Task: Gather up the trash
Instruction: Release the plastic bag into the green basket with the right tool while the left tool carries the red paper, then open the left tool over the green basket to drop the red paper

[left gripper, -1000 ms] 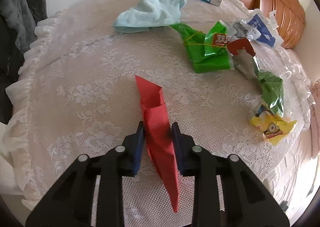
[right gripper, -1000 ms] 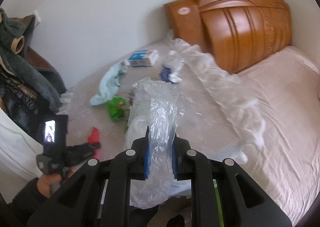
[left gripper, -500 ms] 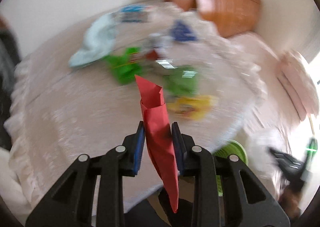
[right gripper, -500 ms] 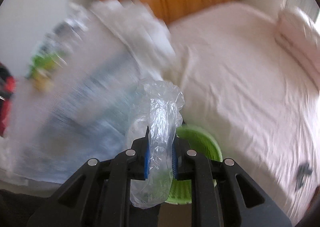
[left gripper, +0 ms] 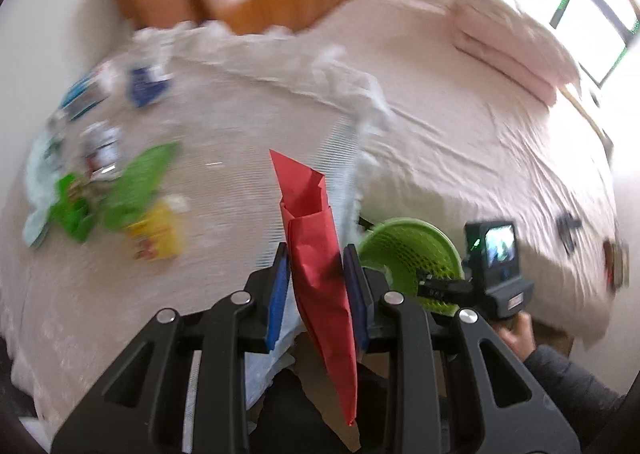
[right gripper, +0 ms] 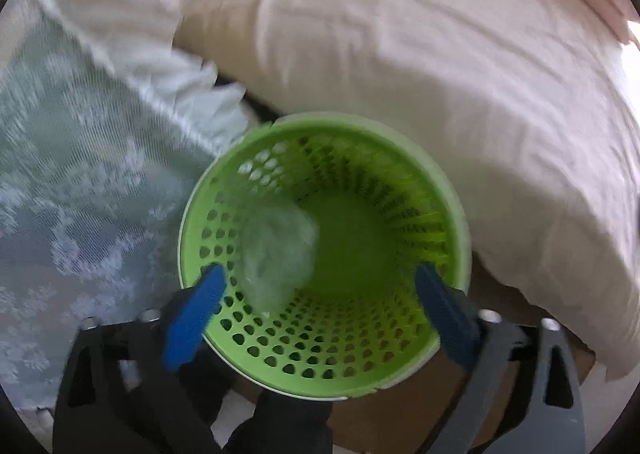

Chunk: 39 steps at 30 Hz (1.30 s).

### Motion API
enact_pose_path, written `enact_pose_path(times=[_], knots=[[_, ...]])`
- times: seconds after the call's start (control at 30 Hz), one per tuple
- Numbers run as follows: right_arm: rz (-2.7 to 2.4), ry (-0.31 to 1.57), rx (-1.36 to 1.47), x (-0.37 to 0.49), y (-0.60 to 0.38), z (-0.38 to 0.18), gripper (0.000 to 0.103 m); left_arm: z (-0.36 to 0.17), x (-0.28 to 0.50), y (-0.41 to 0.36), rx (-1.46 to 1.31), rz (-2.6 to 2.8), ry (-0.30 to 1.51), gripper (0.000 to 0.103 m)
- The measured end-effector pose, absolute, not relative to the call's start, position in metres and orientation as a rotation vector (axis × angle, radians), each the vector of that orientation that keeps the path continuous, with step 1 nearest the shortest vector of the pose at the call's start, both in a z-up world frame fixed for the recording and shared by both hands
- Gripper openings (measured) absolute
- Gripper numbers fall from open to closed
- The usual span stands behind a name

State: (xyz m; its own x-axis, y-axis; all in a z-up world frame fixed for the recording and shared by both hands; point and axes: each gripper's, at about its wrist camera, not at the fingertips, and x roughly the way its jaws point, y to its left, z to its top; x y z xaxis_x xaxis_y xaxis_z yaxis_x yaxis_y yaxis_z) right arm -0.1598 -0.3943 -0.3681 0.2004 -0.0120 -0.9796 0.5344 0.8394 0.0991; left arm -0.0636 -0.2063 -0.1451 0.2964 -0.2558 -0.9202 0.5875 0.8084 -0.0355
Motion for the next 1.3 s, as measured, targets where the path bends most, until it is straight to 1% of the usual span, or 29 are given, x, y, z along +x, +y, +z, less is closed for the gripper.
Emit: enact_pose_path(times=[0.1,0.17,0.2,0.23,0.3,0.4,0.47,0.57,0.73,0.87,0.97,1.1,1.23,1.3], knots=[[-0.443,1.249,0.465,-0.177,-0.416,-0.329,0.101,-0.161,-0.074,-0.242,0.39,-0.66,1.166,0.027],[-0.48,1.201,0.456,-0.192,-0.434,-0.305,0.101,-0.177,-0.082,-0.268,0.434,-0.722,1.195,0.031],[-0.501,1.182,0.451,-0.2,-0.441,-0.293,0.101,-0.185,-0.085,-0.279,0.452,-0.74,1.209,0.047],[-0.517,1.171,0.448,-0.206,-0.447,-0.285,0.101,-0.193,-0.089,-0.289,0.473,-0.759,1.228,0.067],[-0.554,1.145,0.454,-0.22,-0.459,-0.269,0.101,-0.206,-0.096,-0.306,0.507,-0.784,1.245,0.081],[-0.597,1.114,0.478,-0.237,-0.468,-0.255,0.101,-0.217,-0.105,-0.321,0.528,-0.839,1.286,0.09],[-0.611,1.1,0.493,-0.243,-0.472,-0.249,0.101,-0.217,-0.111,-0.325,0.534,-0.863,1.285,0.091],[-0.617,1.079,0.502,-0.244,-0.473,-0.24,0.101,-0.21,-0.113,-0.325,0.524,-0.872,1.261,0.095],[-0.586,1.041,0.465,-0.23,-0.466,-0.217,0.101,-0.186,-0.101,-0.322,0.5,-0.833,1.201,0.095],[-0.508,0.972,0.389,-0.201,-0.449,-0.173,0.101,-0.156,-0.087,-0.299,0.45,-0.74,1.123,0.095],[-0.431,0.906,0.332,-0.174,-0.429,-0.136,0.101,-0.126,-0.073,-0.268,0.402,-0.633,1.044,0.095],[-0.313,0.809,0.255,-0.133,-0.396,-0.087,0.101,-0.089,-0.056,-0.207,0.353,-0.451,0.925,0.095],[-0.184,0.721,0.19,-0.094,-0.352,-0.05,0.101,-0.063,-0.046,-0.143,0.297,-0.29,0.874,0.095],[-0.137,0.7,0.171,-0.078,-0.334,-0.041,0.101,-0.057,-0.045,-0.111,0.259,-0.224,0.868,0.095]])
